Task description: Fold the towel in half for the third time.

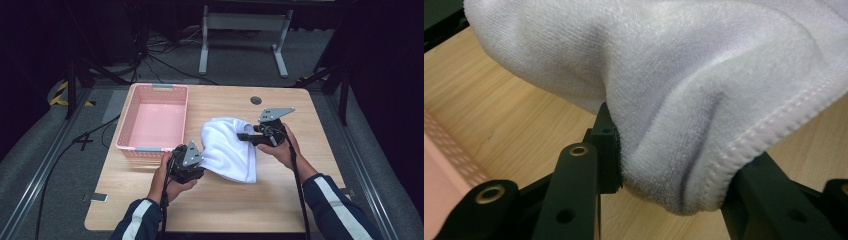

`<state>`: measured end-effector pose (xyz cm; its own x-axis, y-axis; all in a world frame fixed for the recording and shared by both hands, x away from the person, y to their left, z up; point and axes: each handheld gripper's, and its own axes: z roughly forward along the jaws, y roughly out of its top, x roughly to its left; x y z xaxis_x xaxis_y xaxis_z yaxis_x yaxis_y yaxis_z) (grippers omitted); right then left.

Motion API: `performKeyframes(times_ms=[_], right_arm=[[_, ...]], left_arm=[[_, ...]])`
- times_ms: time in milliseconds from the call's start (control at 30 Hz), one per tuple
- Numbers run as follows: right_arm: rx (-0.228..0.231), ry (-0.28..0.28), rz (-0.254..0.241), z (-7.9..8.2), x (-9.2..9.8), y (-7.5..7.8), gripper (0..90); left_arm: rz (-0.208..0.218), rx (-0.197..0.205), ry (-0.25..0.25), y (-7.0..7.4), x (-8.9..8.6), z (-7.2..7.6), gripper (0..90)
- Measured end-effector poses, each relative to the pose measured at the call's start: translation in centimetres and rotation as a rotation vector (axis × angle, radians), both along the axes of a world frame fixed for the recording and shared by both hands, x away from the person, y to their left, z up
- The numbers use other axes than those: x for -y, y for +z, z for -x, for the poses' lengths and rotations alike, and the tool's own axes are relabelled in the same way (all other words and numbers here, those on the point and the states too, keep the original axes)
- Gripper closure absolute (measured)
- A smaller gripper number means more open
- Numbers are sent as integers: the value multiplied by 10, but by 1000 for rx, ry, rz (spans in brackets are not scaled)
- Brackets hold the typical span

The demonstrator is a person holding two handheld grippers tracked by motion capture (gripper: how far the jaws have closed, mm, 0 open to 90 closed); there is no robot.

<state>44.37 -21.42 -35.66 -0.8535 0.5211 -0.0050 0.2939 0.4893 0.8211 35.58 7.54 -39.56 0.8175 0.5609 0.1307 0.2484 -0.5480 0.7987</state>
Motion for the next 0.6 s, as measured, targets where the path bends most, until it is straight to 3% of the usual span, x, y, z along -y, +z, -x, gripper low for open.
performKeyframes(times_ms=[300, 467, 600], right_arm=[[28, 15, -6, -10, -23, 11, 670], [40, 25, -19, -15, -33, 17, 670], [42, 33, -26, -21, -42, 22, 670]], left_arm=[[2, 39, 55, 10, -17, -1, 644], [-23, 74, 89, 18, -24, -2, 645], [-6, 87, 116, 24, -30, -3, 646]])
